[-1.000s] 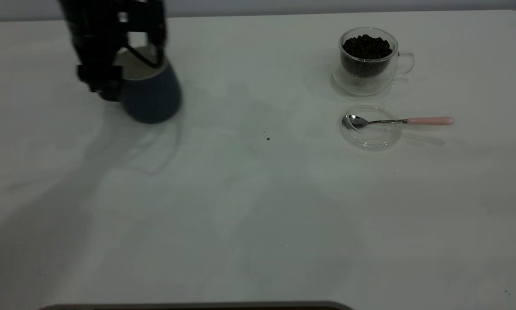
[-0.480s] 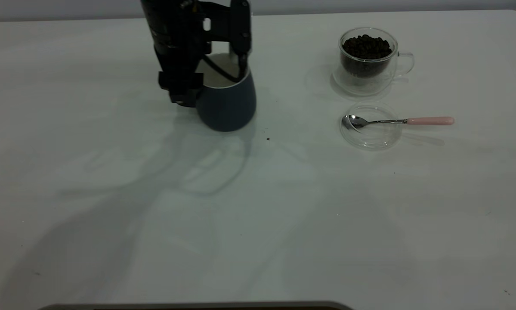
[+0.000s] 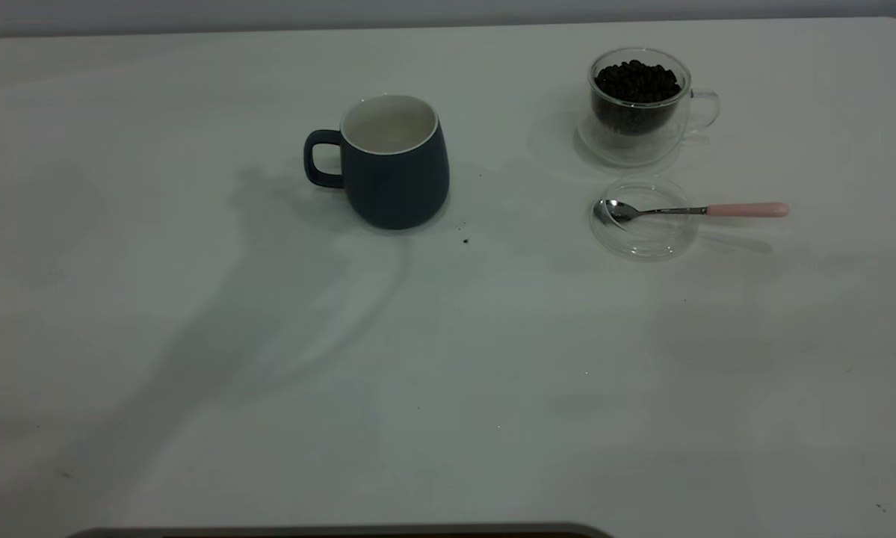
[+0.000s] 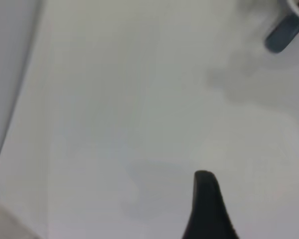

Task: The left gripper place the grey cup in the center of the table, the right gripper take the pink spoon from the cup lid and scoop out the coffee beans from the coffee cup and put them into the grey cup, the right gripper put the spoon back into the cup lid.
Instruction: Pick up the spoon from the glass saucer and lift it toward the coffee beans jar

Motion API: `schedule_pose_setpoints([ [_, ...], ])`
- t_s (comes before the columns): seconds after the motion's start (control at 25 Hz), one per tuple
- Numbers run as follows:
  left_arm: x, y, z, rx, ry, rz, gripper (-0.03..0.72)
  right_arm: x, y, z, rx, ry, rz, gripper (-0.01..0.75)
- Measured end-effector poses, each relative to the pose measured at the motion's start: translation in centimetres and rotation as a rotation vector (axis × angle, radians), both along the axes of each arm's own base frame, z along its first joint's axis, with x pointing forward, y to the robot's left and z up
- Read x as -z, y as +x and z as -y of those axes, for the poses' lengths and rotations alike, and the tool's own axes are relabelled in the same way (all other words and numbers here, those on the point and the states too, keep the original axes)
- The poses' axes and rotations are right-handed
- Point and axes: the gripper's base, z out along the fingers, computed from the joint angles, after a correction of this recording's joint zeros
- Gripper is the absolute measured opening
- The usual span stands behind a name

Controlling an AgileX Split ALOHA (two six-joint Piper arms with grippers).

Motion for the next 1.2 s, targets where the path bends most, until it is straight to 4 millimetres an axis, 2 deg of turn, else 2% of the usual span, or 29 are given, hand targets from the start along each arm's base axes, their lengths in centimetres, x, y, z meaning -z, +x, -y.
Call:
schedule_pose_setpoints([
  [0.16,-8.3,-4.3,-2.7,-0.147,-0.091,0.105,0.567,0.0,0.0,0.0,0.000,0.000,0.000,0.591],
  [0.28,-13.3,-8.2,-5.0,-0.251,-0.169,0.171,0.567,0.0,0.0,0.0,0.000,0.000,0.000,0.591],
  [0.4,-17.3,-11.9,-7.1,-0.306,-0.271,0.268,0.567,0.0,0.0,0.0,0.000,0.000,0.000,0.591],
  [0.56,-21.1,-16.7,-9.7,-0.326,-0.392,0.391,0.567,0.0,0.0,0.0,0.000,0.000,0.000,0.591],
  [0.68,-22.3,-20.3,-11.6,-0.324,-0.473,0.440,0.567,0.0,0.0,0.0,0.000,0.000,0.000,0.591],
  [0.76,-21.9,-22.6,-12.5,-0.315,-0.516,0.434,0.567,0.0,0.0,0.0,0.000,0.000,0.000,0.591],
  [0.88,-20.1,-26.0,-13.7,-0.298,-0.582,0.389,0.567,0.0,0.0,0.0,0.000,0.000,0.000,0.591],
  [0.96,-18.0,-27.8,-14.2,-0.292,-0.607,0.341,0.567,0.0,0.0,0.0,0.000,0.000,0.000,0.591],
  [1.2,-9.9,-32.0,-15.2,-0.288,-0.640,0.162,0.567,0.0,0.0,0.0,0.000,0.000,0.000,0.591],
])
